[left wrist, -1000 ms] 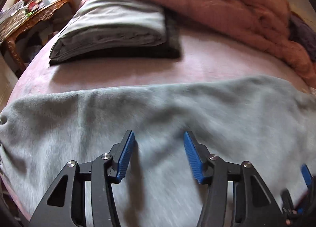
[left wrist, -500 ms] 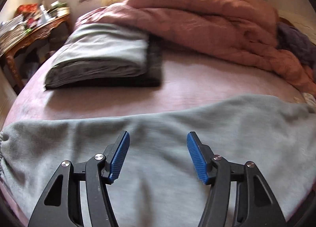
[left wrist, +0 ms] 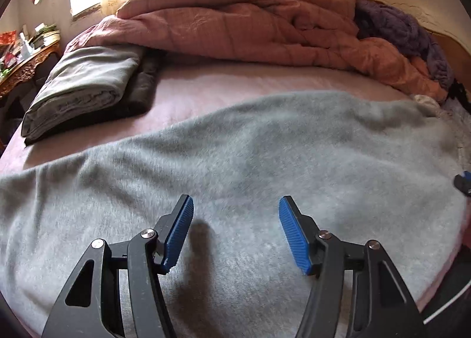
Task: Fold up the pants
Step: 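Grasp the sweatpants edge with both grippers, bringing them together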
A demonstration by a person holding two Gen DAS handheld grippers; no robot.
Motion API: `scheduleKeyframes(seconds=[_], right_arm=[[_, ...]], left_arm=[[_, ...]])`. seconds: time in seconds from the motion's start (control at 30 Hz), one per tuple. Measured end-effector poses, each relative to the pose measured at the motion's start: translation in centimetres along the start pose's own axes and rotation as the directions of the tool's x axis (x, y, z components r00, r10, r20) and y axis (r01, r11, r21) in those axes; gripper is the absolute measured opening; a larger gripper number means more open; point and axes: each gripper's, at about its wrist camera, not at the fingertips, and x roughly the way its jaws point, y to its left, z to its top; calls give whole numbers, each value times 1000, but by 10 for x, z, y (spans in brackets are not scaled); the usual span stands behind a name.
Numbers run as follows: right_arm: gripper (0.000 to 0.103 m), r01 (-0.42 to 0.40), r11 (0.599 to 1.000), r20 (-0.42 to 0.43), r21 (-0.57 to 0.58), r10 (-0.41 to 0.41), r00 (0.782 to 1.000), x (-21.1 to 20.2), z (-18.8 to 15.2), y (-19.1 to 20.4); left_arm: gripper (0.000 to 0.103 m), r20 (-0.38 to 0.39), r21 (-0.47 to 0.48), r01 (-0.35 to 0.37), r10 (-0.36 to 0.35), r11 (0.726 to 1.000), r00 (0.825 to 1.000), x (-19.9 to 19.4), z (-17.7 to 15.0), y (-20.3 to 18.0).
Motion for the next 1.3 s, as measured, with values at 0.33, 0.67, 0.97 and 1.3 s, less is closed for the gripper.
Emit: scheduleKeyframes(seconds=[0.33,0.67,0.97,1.3], right_arm=[[86,-15,1000,129,-4,15,991,-10,76,39],[86,-288,956,17,-59,290,957,37,145,109],[76,-407,883,-87,-235,398,913,65,142,153],[48,-441,837,-170,-324,407,898,89,140,173]], left_arm=[[95,11,-47,95,-95,994,995,25,107,24],[54,-57,-168,389,-403,906,913,107,106,39],[5,-97,-163,462,-481,871,872,112,96,39],[4,-51,48,527,-525,848,850,42,56,19]])
